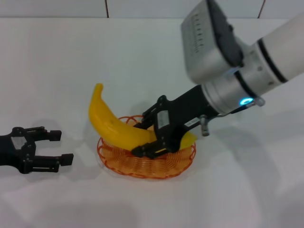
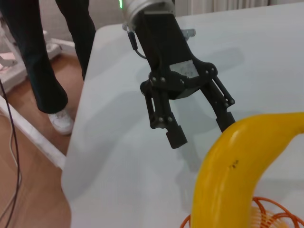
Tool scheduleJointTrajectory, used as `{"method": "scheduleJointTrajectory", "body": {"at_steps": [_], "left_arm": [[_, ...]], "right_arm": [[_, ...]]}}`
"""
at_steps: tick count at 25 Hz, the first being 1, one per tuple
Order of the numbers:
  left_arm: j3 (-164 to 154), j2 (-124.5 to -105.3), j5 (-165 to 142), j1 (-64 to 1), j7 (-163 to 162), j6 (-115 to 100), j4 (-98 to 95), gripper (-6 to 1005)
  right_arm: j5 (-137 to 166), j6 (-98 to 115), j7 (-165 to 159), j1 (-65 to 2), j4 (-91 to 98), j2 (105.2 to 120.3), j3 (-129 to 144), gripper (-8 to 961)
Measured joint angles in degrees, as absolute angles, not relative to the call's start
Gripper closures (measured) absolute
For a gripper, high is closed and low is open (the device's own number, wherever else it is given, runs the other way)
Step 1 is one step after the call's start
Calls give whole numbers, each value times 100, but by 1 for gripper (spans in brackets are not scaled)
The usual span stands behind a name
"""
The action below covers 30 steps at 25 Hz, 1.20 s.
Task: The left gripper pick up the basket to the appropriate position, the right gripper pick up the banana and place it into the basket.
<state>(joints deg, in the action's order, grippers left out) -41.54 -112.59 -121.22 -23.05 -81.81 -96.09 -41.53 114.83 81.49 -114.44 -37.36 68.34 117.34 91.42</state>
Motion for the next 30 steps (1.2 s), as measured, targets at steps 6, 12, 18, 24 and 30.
{"method": "scheduleJointTrajectory", "body": {"at_steps": [6, 12, 18, 24, 30], "left_arm": [[-4137, -11267, -12122, -2324, -8189, -9606, -4149, 110], [-4128, -11276, -12118, -2336, -8178, -9598, -4148, 110], [-4153, -11289, -12129, -2361, -8195, -9597, -4148, 110], [-4166, -11302, -12129, -2366, -8200, -9597, -4148, 110], [-4143, -11265, -12129, -2282, -8176, -9598, -4148, 110]], "right_arm": [[11463, 7650, -11362, -3954, 6343, 11734, 9381, 449], [11440, 7539, -11308, -4006, 6188, 11742, 9428, 445], [11392, 7535, -11297, -4009, 6067, 11732, 9434, 438], [11421, 7542, -11279, -4014, 6007, 11706, 9371, 360], [11671, 8086, -11323, -3899, 6422, 11670, 9094, 324]]}}
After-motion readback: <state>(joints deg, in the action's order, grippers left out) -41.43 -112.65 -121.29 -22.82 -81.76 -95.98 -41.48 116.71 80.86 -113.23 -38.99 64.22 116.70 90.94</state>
